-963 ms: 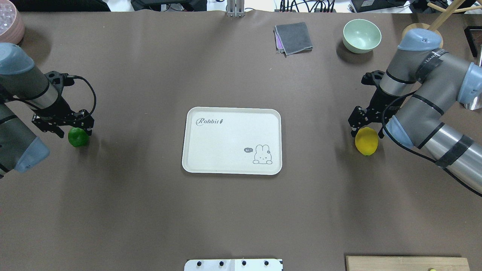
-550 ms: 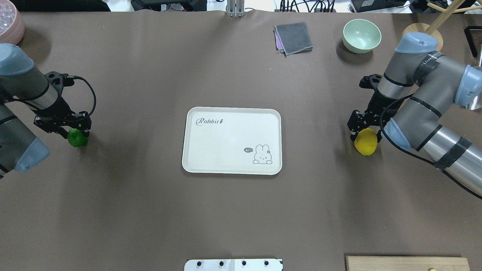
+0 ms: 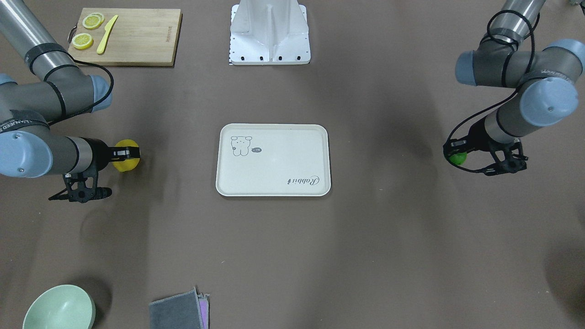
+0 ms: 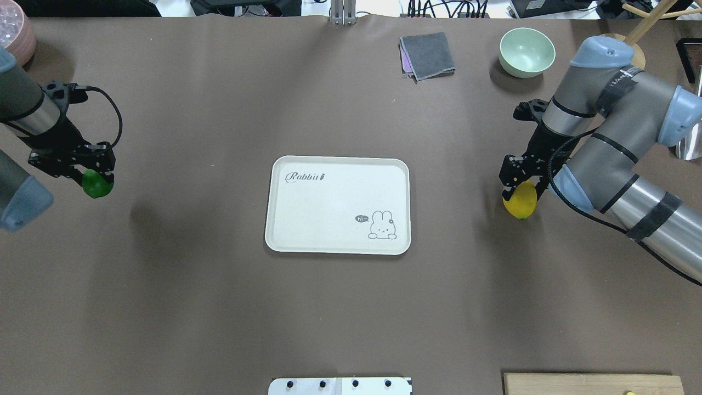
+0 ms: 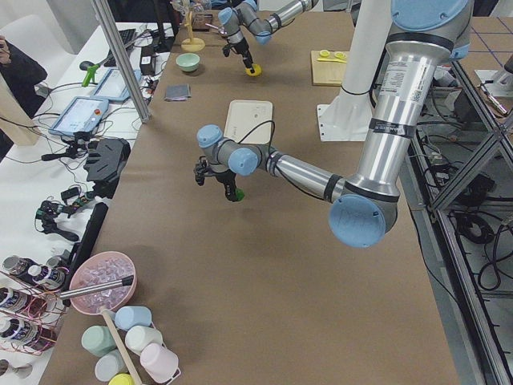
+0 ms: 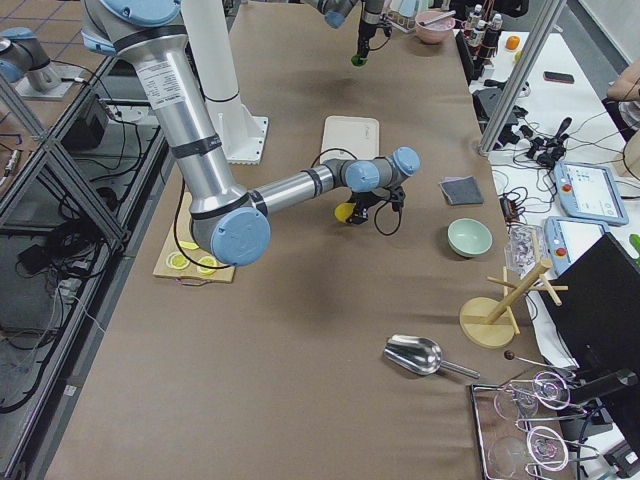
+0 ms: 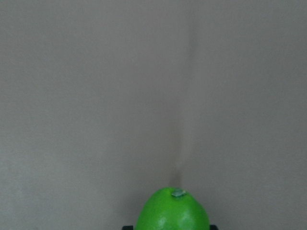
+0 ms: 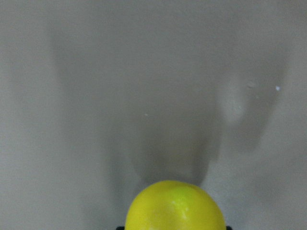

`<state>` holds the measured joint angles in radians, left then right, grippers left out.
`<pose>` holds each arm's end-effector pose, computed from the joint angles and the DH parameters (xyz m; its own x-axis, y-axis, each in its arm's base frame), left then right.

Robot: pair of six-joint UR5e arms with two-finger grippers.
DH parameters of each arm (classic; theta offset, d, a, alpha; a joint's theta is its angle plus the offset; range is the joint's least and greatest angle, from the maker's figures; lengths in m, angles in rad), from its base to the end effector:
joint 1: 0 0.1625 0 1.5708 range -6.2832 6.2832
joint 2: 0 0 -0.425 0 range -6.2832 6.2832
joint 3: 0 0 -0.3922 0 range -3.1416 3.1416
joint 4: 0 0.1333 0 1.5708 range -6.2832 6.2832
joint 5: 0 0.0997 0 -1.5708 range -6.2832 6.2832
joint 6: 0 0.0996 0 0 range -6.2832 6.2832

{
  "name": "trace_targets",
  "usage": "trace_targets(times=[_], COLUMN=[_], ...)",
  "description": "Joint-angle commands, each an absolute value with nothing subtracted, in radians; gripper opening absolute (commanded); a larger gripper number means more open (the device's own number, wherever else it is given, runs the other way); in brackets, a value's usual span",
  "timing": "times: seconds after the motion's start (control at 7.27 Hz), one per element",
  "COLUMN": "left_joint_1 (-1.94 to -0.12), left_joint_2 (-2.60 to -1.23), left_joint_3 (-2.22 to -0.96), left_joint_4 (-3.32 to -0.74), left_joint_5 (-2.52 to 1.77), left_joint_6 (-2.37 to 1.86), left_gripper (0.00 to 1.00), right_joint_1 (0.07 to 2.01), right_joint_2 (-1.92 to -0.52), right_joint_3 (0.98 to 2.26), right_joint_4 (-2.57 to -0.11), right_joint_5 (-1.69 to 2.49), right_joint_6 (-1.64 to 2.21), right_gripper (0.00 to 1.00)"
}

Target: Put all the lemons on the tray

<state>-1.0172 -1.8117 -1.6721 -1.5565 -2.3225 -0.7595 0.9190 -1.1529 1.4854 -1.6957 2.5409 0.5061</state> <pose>0.2540 -0.5351 0.4804 0.7095 -0.1403 -0.6906 -0.0127 0.9773 -0.2116 -0.3551 -0.5496 0.4574 0.5906 -0.0410 0.8060 0.3514 0.9121 -0.2111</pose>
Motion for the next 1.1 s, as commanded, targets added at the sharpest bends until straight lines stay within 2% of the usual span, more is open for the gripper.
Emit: trace_targets(times=[0.0,0.41,0.69,0.96], left_joint_1=[-1.116,-1.268,-1.295,-1.289], left_joint_2=[-1.865,-1.971,-2.005,-2.077], left_joint_3=[-1.764,-1.795,-1.809,-1.744], left_joint_4=[-1.306,-1.041,-1.011,-1.002], left_joint_5=[-2.329,-2.329,-2.321,-2.321], left_joint_6=[-0.626,-0.442,-0.434,-0.439], left_gripper=[0.0,0.0,0.0,0.0], right_joint_1=[0.939,0.939,0.879,0.832], right_joint_2=[-1.057,-0.841,-0.773,-0.743], right_joint_3=[1.457,1.306,1.244,1.224], right_joint_4=[-1.681,-1.72,-1.71,-1.704], right_joint_5=[2.554,2.621,2.614,2.608], right_joint_6=[0.506,0.665,0.664,0.658], right_gripper=[0.09,0.09,0.09,0.09])
